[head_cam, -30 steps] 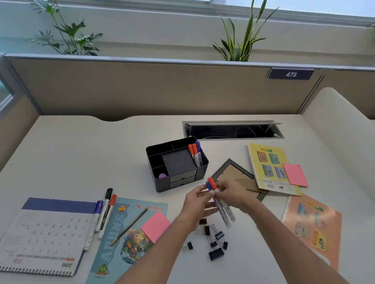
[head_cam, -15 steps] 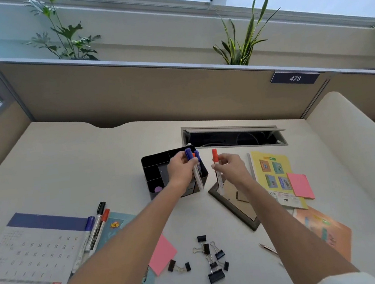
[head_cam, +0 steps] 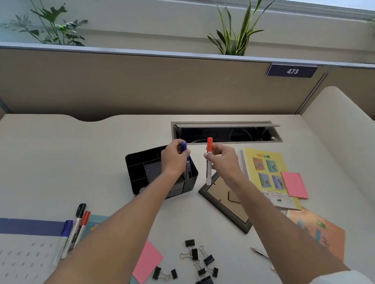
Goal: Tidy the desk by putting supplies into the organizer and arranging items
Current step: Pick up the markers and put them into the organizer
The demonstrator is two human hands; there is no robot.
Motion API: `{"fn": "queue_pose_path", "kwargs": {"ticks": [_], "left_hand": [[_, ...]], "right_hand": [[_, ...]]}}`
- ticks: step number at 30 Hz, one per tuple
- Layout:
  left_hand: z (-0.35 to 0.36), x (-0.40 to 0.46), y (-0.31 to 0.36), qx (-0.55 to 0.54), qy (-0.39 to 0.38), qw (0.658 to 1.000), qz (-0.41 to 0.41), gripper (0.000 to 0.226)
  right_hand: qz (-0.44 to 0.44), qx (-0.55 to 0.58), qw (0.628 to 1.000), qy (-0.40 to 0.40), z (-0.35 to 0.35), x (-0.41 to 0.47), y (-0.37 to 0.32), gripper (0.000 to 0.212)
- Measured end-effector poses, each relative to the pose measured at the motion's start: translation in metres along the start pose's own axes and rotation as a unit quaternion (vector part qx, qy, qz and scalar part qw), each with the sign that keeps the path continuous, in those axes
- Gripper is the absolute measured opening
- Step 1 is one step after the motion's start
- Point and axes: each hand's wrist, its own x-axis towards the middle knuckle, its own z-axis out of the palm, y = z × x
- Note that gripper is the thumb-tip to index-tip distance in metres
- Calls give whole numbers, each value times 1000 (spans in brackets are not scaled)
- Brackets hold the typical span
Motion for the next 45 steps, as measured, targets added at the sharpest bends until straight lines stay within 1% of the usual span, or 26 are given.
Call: {"fn": "queue_pose_path", "kwargs": {"ticks": [4, 9, 14, 16, 20, 24, 27, 30, 31, 34, 36, 38, 42, 45], "left_hand": [[2, 1, -10, 1, 9, 1000, -12, 29], [-1, -3, -13, 16, 12, 1000, 22, 39], [-12, -4, -19, 21, 30, 998, 41, 38], [-19, -3, -22, 22, 37, 998, 36, 36], [-35, -3, -32, 24, 56, 998, 22, 35], [-54, -9, -48, 20, 91, 996, 10, 34], [-73, -15, -61, 15, 128, 992, 7, 33], [-97, -20, -73, 1, 187, 982, 0, 33], [-105, -21, -78, 1, 204, 979, -3, 32], [-128, -26, -97, 18, 239, 971, -14, 32], [-142, -31, -110, 24, 261, 964, -35, 33], [-155, -38, -125, 30, 275, 959, -60, 33], [-175, -55, -147, 56, 285, 953, -84, 36], [-187, -66, -161, 67, 278, 952, -109, 38]], "right_hand": [[6, -6, 1000, -8, 4, 2, 6, 19], [1, -12, 1000, -14, 14, 6, 6, 18], [-23, -21, 999, -13, 23, 12, -1, 22], [-35, -30, 999, -12, 25, 15, -5, 23], [-43, -28, 999, 2, 26, 23, -11, 19], [-48, -41, 998, 8, 32, 29, -14, 17], [-58, -97, 993, -17, 40, 30, -13, 22], [-61, -175, 982, -43, 48, 27, -9, 23], [-64, -190, 978, -48, 50, 26, -7, 27], [-70, -212, 974, -49, 55, 24, -2, 40], [-83, -239, 966, -45, 57, 24, -2, 37], [-93, -257, 961, -41, 59, 25, 0, 38], [-88, -240, 967, -24, 60, 24, 4, 49], [-94, -231, 968, 6, 58, 21, 7, 47]]}}
